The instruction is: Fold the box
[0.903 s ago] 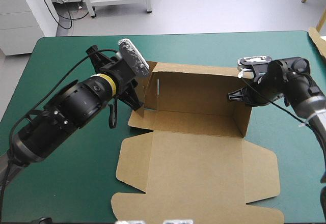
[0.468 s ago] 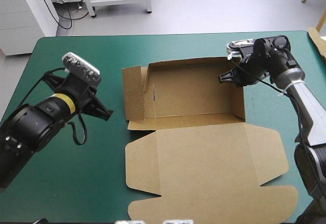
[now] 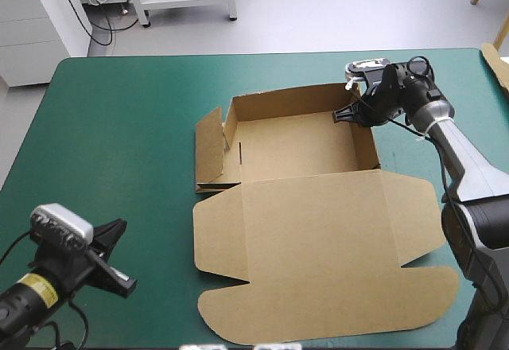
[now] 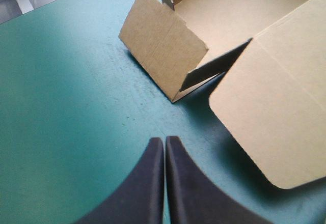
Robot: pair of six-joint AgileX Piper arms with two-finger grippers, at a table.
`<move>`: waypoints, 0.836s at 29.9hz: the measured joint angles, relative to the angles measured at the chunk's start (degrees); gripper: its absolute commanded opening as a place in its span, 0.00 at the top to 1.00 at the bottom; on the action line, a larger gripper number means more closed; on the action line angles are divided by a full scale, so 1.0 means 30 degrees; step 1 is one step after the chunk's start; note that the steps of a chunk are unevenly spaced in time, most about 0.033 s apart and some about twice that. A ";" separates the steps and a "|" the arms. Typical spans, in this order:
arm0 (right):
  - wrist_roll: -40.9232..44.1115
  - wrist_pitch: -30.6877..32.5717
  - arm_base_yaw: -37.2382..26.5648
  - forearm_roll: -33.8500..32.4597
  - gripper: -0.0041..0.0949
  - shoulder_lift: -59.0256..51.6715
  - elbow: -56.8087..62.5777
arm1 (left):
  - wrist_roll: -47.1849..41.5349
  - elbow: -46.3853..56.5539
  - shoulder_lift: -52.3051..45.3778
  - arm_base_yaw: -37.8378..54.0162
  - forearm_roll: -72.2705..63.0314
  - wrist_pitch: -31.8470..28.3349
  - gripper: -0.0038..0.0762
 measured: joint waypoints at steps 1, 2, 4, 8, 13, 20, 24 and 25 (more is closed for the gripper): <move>0.0017 0.0167 0.0000 0.0085 0.98 0.0126 0.0000 | 0.0000 0.0377 -0.0759 0.0000 -0.0244 0.0054 0.96; 0.0017 0.0445 0.0000 0.0188 0.98 0.0264 0.0021 | 0.0000 0.0808 -0.1678 0.0000 -0.0467 0.0191 0.96; 0.0017 0.0614 0.0000 0.0315 0.98 0.0575 0.0045 | 0.0043 0.1504 -0.3415 0.0000 -0.0941 0.0727 0.96; -0.0042 0.0614 0.0000 0.0375 0.97 0.0594 0.0028 | 0.0057 0.2400 -0.6083 0.0000 -0.1437 0.1892 0.96; -0.0201 0.0717 0.0000 0.0375 0.86 0.0616 -0.0095 | 0.0057 0.3031 -0.7688 0.0000 -0.1507 0.2694 0.96; -0.0543 0.2969 0.0098 0.0291 0.62 0.1322 -0.1075 | 0.0063 0.3203 -0.7883 0.0000 -0.1505 0.2737 0.96; -0.0256 0.3394 0.0159 0.0333 0.52 0.1145 -0.1946 | 0.0063 0.3203 -0.7883 0.0000 -0.1488 0.2737 0.96; -0.0223 0.3418 0.0159 0.0333 0.51 0.0905 -0.2058 | 0.0063 0.3203 -0.7883 0.0000 -0.1488 0.2737 0.96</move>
